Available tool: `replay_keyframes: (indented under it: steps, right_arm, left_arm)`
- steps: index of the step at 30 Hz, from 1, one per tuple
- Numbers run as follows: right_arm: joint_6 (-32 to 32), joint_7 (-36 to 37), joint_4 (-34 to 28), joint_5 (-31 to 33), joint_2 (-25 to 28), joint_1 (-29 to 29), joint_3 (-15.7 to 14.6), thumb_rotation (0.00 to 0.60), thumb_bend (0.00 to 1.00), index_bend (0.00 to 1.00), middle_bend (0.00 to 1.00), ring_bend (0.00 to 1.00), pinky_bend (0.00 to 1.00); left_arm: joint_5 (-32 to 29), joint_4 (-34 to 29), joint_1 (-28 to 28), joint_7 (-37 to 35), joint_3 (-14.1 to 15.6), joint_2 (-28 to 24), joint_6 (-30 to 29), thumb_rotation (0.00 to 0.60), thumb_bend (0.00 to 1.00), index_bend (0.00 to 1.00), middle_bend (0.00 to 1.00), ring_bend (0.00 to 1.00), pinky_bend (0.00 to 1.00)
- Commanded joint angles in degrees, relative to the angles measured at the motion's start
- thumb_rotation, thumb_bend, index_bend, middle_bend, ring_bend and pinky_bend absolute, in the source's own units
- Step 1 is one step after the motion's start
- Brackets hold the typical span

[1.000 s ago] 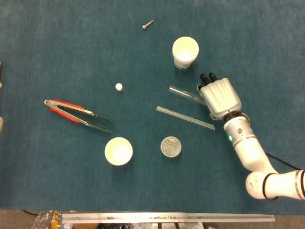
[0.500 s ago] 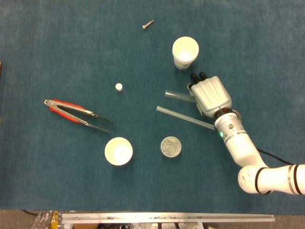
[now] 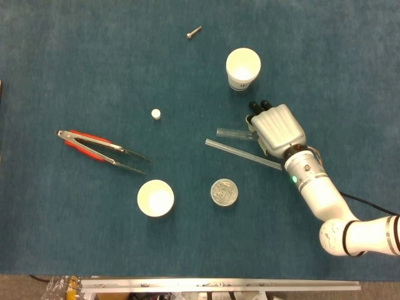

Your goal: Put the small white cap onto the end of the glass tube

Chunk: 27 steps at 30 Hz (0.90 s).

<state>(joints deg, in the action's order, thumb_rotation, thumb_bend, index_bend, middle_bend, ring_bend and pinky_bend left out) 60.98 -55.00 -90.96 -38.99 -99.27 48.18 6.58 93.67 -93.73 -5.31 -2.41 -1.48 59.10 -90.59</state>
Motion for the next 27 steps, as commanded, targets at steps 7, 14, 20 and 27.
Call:
replay_keyframes:
  steps: [7, 14, 20, 27]
  right_arm:
    - [2.2, 1.6, 3.6, -3.2, -3.3, 0.5, 0.0, 0.600, 0.30, 0.42, 0.18, 0.19, 0.52]
    - [3.4, 2.8, 2.8, -4.7, -3.8, 0.1, 0.4, 0.600, 0.26, 0.44, 0.18, 0.19, 0.52]
    - [4.1, 1.9, 2.7, -3.6, -4.1, -0.2, 0.1, 0.600, 0.26, 0.48, 0.18, 0.19, 0.52]
    - [5.1, 0.6, 3.8, -3.5, -5.6, -0.3, -0.4, 0.600, 0.25, 0.48, 0.18, 0.19, 0.52]
  left_arm:
    - [0.2, -0.4, 0.4, 0.0, 0.2, -0.7, -0.5, 0.600, 0.33, 0.20, 0.07, 0.00, 0.05]
    - [0.5, -0.4, 0.8, -0.6, 0.3, -1.1, -1.2, 0.600, 0.33, 0.20, 0.07, 0.00, 0.05]
    - [0.9, -0.3, 0.7, -0.8, 0.4, -0.9, -1.2, 0.600, 0.33, 0.20, 0.07, 0.00, 0.05]
    - [1.0, -0.1, 1.0, -0.9, 0.6, -1.1, -1.5, 0.600, 0.33, 0.20, 0.07, 0.00, 0.05]
